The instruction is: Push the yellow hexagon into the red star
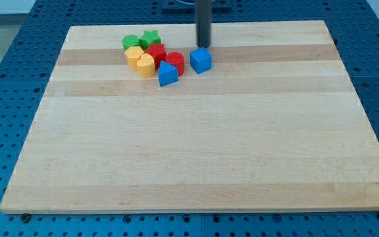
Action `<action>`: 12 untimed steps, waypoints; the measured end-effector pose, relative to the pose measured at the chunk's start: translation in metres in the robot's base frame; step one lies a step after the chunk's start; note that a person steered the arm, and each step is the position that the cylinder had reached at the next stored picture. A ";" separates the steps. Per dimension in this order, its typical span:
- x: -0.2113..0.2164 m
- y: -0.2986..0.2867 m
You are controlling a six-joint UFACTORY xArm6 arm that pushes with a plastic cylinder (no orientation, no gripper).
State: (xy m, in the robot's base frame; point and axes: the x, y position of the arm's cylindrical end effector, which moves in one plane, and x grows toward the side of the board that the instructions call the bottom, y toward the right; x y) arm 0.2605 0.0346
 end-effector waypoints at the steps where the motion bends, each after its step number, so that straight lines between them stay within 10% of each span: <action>1: 0.015 0.066; 3: 0.158 0.107; 5: 0.244 -0.052; 7: 0.176 -0.188; 9: 0.057 -0.207; 12: 0.053 -0.192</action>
State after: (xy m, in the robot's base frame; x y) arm 0.3139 -0.1574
